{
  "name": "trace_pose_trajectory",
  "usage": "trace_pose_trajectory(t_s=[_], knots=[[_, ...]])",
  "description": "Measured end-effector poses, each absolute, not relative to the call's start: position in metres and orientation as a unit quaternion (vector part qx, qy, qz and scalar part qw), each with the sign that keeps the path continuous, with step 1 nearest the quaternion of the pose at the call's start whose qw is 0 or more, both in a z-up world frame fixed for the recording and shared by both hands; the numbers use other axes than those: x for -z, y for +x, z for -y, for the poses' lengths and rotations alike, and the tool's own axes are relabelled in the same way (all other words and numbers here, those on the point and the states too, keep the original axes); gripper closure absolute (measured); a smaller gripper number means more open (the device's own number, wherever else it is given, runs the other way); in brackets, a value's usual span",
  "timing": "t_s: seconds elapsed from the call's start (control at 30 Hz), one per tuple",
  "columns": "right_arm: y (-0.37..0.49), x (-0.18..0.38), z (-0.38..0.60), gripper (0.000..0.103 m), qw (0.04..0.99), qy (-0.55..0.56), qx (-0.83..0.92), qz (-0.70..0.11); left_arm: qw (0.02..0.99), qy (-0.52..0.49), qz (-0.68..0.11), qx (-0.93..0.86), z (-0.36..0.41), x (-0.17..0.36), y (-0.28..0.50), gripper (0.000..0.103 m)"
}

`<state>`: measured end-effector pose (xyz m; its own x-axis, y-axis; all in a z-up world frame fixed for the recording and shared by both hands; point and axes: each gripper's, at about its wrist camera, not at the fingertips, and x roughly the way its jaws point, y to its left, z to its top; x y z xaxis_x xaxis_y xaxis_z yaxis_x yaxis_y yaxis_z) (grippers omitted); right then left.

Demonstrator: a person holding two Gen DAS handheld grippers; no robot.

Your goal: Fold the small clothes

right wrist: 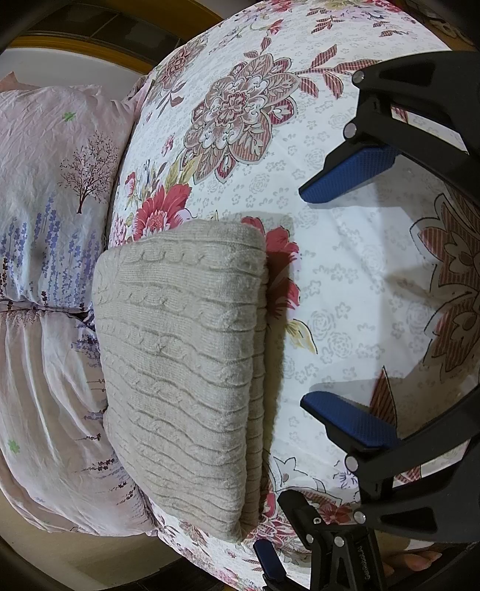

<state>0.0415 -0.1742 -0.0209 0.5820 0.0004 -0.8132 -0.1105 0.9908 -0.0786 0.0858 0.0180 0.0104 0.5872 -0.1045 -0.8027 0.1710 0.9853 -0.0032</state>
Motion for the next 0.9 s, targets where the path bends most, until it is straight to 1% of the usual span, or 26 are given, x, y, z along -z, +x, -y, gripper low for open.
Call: trace_pose_trajectory(t_s=[0.9], knots=[[0.0414,0.021,0.1743,0.002,0.888,-0.06,-0.031,-0.456,0.89,0.036,-0.449,0.073,-0.0183,-0.011,0.0867,0.001]])
